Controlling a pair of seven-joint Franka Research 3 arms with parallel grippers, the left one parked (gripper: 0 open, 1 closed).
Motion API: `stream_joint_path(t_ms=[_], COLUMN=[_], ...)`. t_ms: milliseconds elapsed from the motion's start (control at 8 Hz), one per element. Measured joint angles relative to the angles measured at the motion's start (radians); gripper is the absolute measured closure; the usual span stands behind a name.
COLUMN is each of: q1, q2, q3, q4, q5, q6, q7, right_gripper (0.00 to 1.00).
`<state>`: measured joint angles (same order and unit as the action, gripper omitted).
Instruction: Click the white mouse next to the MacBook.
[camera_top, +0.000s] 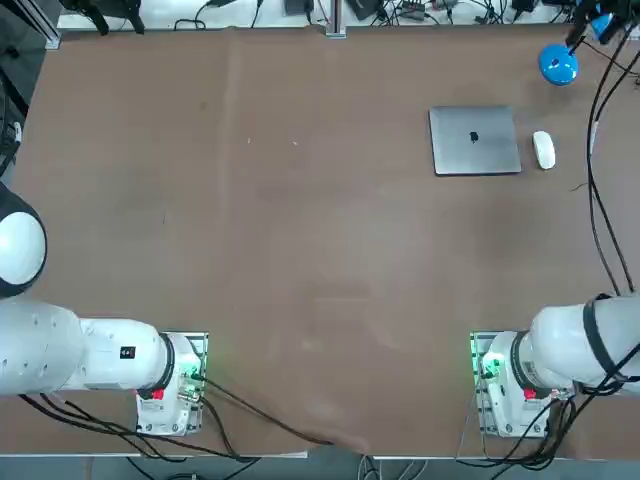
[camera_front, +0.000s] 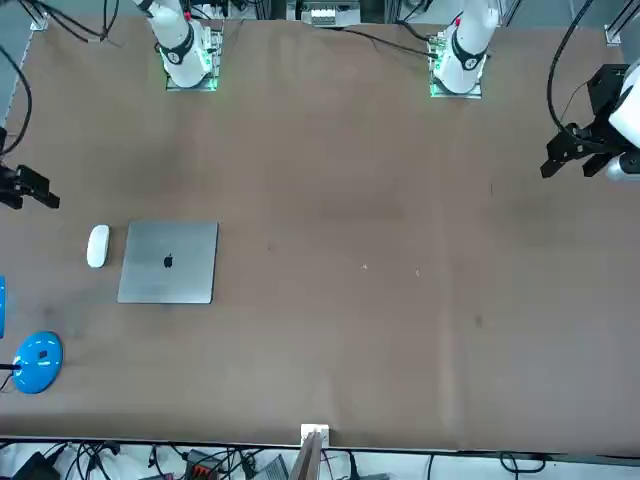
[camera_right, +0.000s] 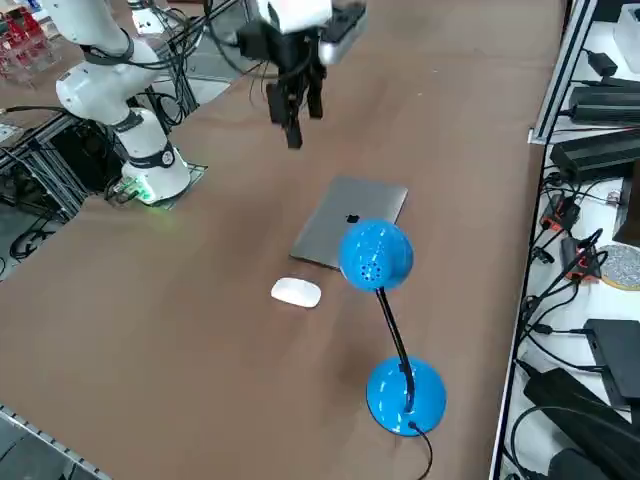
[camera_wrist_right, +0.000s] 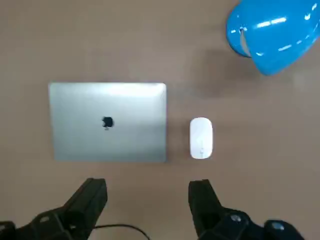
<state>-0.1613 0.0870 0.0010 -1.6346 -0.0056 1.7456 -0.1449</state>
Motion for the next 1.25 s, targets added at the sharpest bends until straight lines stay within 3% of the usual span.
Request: stream_joint_path(t_ms=[500, 1250], q1=[0.091, 0.129], q2=[-0.058, -0.097], q3=[0.002, 0.002], q4=[0.063, 0.066], q5=[0.000, 0.000], q6=[-0.160, -0.202], q7=[0.144, 0.145], right_gripper=[0.00, 0.00])
